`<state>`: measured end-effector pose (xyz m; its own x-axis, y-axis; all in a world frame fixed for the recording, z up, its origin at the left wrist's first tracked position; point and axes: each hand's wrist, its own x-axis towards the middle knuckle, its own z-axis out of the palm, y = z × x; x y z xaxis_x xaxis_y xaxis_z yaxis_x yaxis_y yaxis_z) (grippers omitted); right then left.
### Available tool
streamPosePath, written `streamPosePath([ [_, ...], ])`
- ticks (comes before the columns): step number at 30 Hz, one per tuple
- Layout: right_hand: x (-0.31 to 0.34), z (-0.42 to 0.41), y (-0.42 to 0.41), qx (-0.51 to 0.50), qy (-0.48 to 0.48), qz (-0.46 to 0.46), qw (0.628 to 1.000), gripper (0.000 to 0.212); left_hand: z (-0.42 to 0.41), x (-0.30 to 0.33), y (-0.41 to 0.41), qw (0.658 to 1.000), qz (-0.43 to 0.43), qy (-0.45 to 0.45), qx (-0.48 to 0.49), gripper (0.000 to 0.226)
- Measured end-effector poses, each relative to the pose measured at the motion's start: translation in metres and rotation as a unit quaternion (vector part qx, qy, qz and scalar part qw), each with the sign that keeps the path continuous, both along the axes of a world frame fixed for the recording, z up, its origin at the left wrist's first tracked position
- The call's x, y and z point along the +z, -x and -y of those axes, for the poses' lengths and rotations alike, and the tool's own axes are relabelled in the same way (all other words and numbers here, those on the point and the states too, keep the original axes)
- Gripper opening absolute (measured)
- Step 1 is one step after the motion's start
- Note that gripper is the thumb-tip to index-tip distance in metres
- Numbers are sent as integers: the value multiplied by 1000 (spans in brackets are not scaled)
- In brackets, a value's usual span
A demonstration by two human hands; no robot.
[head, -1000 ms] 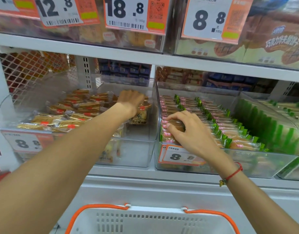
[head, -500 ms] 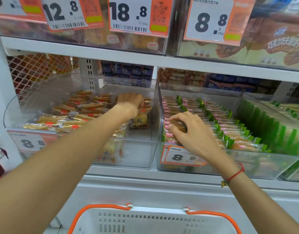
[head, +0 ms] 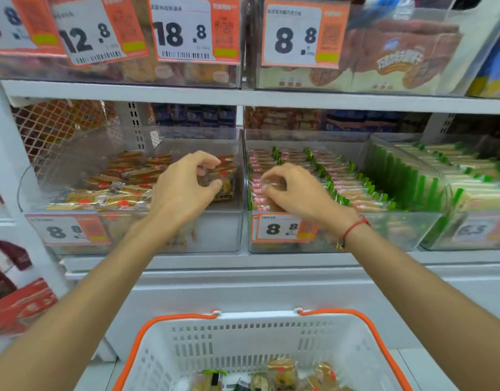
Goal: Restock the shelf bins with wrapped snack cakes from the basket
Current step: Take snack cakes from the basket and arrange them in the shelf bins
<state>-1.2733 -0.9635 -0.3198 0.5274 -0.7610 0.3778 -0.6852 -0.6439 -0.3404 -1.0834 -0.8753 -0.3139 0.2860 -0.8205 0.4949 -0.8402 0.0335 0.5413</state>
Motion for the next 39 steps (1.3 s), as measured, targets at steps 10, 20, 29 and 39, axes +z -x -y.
streamPosePath([
  [10,-59,-97,54,52,13,122,991,20,-101,-59,35,986,-113,-105,-59,11],
  [20,-250,-132,67,-8,-321,-84,943,20,-141,-246,40,910,-26,-413,33,30],
  [29,-359,-192,37,85,-466,-262,841,57,-195,-358,48,825,43,-559,-67,68],
  [39,-392,-203,30,16,-570,-172,803,41,-180,-369,51,830,-80,-552,-26,51],
])
